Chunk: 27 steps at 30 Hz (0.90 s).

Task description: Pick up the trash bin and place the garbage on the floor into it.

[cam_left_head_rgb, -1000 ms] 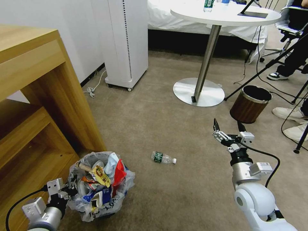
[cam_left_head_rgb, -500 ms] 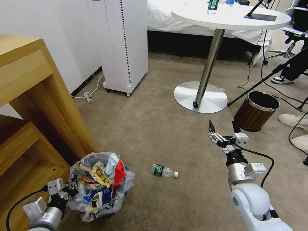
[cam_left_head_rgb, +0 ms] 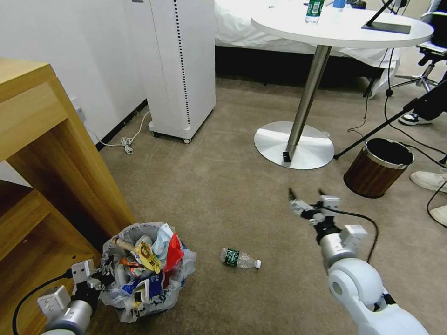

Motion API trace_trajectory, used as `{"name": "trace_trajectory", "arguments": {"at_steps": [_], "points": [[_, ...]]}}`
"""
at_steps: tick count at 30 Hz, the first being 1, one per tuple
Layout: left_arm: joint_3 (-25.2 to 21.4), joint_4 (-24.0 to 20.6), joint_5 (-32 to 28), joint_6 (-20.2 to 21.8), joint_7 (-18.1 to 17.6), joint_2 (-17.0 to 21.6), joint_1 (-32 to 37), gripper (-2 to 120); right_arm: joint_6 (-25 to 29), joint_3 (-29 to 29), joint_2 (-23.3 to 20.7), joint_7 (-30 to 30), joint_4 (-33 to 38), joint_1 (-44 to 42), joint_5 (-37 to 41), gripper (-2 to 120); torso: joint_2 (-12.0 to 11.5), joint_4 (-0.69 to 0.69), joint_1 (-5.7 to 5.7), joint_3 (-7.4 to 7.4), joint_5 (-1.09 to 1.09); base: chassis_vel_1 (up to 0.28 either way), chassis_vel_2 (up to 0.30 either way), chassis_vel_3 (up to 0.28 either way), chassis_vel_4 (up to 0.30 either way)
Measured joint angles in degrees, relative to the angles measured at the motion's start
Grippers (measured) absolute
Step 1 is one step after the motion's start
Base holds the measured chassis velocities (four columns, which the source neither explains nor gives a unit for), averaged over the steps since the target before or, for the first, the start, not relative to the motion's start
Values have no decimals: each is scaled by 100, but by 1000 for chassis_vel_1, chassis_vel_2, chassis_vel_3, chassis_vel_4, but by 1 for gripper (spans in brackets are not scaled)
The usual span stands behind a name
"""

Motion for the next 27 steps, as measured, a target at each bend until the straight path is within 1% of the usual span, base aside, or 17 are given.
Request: {"name": "trace_trajectory", "arguments": {"at_steps": [1, 3, 5, 6, 8, 10, 12, 14, 17, 18, 19, 20, 21, 22, 24, 25, 27], "points": [[-8, 0, 2, -12, 4, 1, 7, 1, -293, -262, -102, 184, -88, 212, 310, 100, 0, 1, 0, 0, 0, 0, 0, 0, 0], [-11, 0, 2, -14, 6, -3, 7, 1, -450, -398, -148, 262, -133, 321, 461, 100, 0, 2, 0, 0, 0, 0, 0, 0, 0], [-21, 13, 23, -34, 6, -41, -29, 1, -1098, -1030, -285, 658, -366, 839, 1050, 100, 0, 0, 0, 0, 0, 0, 0, 0, 0], [-21, 13, 23, -34, 6, -41, -29, 1, -1098, -1030, -285, 658, -366, 839, 1050, 100, 0, 0, 0, 0, 0, 0, 0, 0, 0], [-21, 41, 51, -55, 7, -89, -64, 1, -1435, -1599, -352, 775, -677, 1277, 1219, 100, -1, 0, 0, 0, 0, 0, 0, 0, 0], [-20, 45, 57, -57, 7, -98, -69, 1, -1503, -1689, -365, 769, -727, 1341, 1233, 100, 0, 0, 0, 0, 1, 0, 0, 0, 0], [-20, 96, 86, -86, 8, -149, -119, 1, -1946, -2284, -538, 396, -1023, 1757, 1233, 100, 0, 1, 0, 0, -1, 0, 0, 0, 0], [-16, 121, 86, -86, 8, -150, -156, 1, -2016, -2411, -596, 273, -1069, 1824, 1193, 100, 0, 2, 0, 0, 1, 0, 0, 0, 0], [68, 272, 86, -106, 4, -107, -327, 1, -2185, -2820, -961, -520, -1265, 2016, 791, 100, 0, -3, 0, 0, -1, 0, 0, 0, 0], [68, 272, 86, -106, 4, -107, -327, 1, -2185, -2820, -961, -520, -1265, 2016, 791, 100, 0, -3, 0, 0, -1, 0, 0, 0, 0], [92, 325, 97, -133, 17, -119, -351, 1, -2210, -2972, -1109, -1049, -1429, 2127, 459, 100, -1, -3, 0, 1, 0, 0, 0, 0, 0], [98, 353, 118, -158, 30, -137, -359, 1, -2191, -3118, -1197, -1386, -1590, 2251, 145, 100, 0, -3, 0, 0, 0, 0, 0, 0, 0], [98, 353, 118, -158, 30, -137, -359, 1, -2191, -3118, -1197, -1386, -1590, 2251, 145, 100, 0, -3, 0, 0, 0, 0, 0, 0, 0], [97, 364, 132, -176, 35, -152, -362, 1, -2115, -3256, -1244, -1595, -1752, 2369, -132, 100, 0, -2, 0, 0, -2, 0, 0, 0, 0], [93, 372, 145, -197, 43, -184, -366, 1, -1810, -3605, -1253, -2112, -2256, 2731, -929, 100, 0, -1, 0, 1, 1, 0, 0, 0, 0], [93, 372, 145, -197, 43, -184, -366, 1, -1810, -3605, -1253, -2112, -2256, 2731, -929, 100, 0, -1, 0, 1, 1, 0, 0, 0, 0], [84, 372, 148, -212, 47, -208, -359, 1, -1671, -3738, -1204, -2382, -2483, 2911, -1234, 100, -1, -2, 0, 1, -2, 0, 0, 0, 0]]}}
